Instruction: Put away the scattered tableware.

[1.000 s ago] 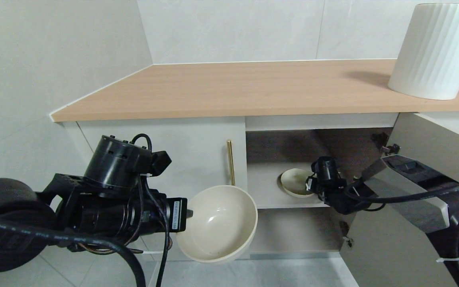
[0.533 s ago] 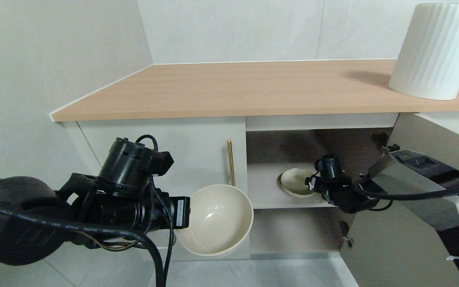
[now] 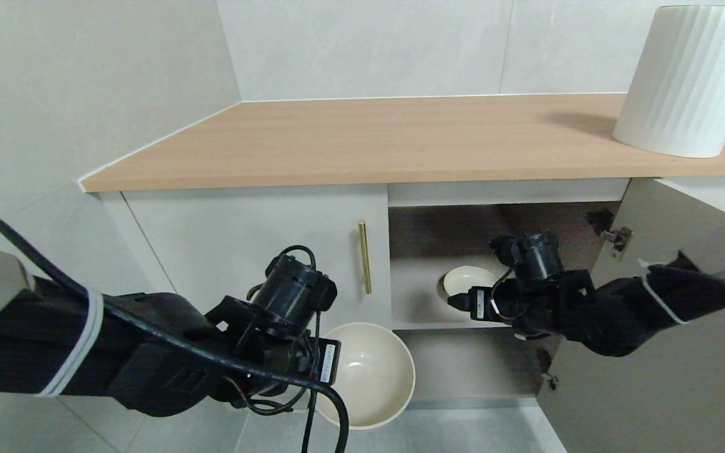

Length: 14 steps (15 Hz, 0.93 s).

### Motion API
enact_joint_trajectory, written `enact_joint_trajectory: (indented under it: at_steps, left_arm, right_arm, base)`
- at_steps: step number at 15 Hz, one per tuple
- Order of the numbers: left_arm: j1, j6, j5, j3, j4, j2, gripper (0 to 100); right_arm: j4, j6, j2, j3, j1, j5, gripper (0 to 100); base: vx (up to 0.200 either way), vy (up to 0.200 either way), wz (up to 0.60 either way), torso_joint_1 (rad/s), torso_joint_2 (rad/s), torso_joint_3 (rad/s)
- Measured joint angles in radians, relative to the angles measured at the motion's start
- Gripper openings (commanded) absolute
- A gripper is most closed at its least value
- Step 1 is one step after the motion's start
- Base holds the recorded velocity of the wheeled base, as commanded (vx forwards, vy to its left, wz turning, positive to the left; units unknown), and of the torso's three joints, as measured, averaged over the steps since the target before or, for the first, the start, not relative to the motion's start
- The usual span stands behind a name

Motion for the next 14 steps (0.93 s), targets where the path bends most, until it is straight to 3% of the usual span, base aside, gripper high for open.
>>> enact_joint_trajectory:
  at_steps: [4, 8, 14]
  left_arm:
    - [-0.022, 0.001, 0.009, 0.003, 0.0, 0.026, 0]
    - [-0.042, 0.0, 0.009, 0.003, -0.001, 0.004, 0]
    - [-0.085, 0.0, 0.01, 0.012, 0.0, -0.04, 0]
  right_arm:
    - [0.198, -0.002, -0.227, 0.101, 0.134, 0.292, 100]
    - [0.226, -0.005, -0.273, 0.134, 0.224, 0.307, 100]
    - [0.195, 0.002, -0.185, 0.113, 0.244, 0.223, 100]
  base:
    - [0.0, 0.0, 0.0, 0.0, 0.0, 0.0]
    - [0.0, 0.0, 0.0, 0.0, 0.0, 0.0]
    - [0.0, 0.0, 0.0, 0.0, 0.0, 0.0]
